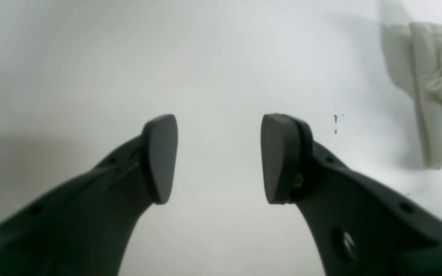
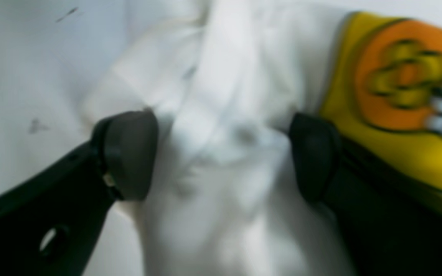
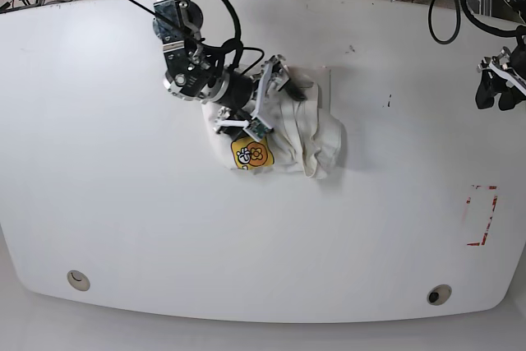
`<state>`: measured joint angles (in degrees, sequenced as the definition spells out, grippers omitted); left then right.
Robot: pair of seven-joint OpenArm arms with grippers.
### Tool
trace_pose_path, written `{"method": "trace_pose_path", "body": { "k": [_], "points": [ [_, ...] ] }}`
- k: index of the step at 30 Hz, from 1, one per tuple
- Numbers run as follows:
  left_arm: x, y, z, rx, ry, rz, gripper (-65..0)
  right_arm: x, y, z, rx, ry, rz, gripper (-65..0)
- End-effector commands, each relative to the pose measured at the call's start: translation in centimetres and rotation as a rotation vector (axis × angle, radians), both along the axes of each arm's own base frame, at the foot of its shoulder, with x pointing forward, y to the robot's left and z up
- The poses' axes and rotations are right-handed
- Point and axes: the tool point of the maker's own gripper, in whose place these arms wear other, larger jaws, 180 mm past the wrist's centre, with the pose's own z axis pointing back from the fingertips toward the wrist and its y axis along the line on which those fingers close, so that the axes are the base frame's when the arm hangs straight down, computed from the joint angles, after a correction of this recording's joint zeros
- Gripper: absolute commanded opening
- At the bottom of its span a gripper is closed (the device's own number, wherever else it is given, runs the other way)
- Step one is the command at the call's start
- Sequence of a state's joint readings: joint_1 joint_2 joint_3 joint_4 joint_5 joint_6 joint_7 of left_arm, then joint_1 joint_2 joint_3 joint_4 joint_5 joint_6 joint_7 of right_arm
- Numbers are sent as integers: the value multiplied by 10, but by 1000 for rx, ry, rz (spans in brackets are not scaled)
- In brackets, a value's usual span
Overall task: Fold the T-shirt properly
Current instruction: 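Drag the bundled shirt with the right gripper across the table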
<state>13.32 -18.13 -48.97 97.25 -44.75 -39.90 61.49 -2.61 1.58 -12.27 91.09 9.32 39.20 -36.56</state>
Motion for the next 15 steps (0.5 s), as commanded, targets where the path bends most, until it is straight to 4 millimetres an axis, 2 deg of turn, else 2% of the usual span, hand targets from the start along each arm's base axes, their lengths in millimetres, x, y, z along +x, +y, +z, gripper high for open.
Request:
{"method": "trace_pose_path", "body": {
  "k": [1,4,7,9,12,15],
  "points": [
    [8,1,16,11,-56,-14,-324,0,22,11,70,-16,41,-141],
    [11,-7,12,7,-43,-47,-324,5,40,18,96,-24,67,-141],
    [15,-20,9,4,-33,-88,-324,12,44,23,106,-37,68,-141],
    [16,-25,7,3,-28,-104,-324,14,45,27,111,-45,68,-141],
    [18,-35,2,-6,-16,-136,-324,23,43,46,121,-105,67,-141],
    [21,-49,-3,-8,5,-190,-324,30,26,58,83,-152,51,-141]
  ]
}}
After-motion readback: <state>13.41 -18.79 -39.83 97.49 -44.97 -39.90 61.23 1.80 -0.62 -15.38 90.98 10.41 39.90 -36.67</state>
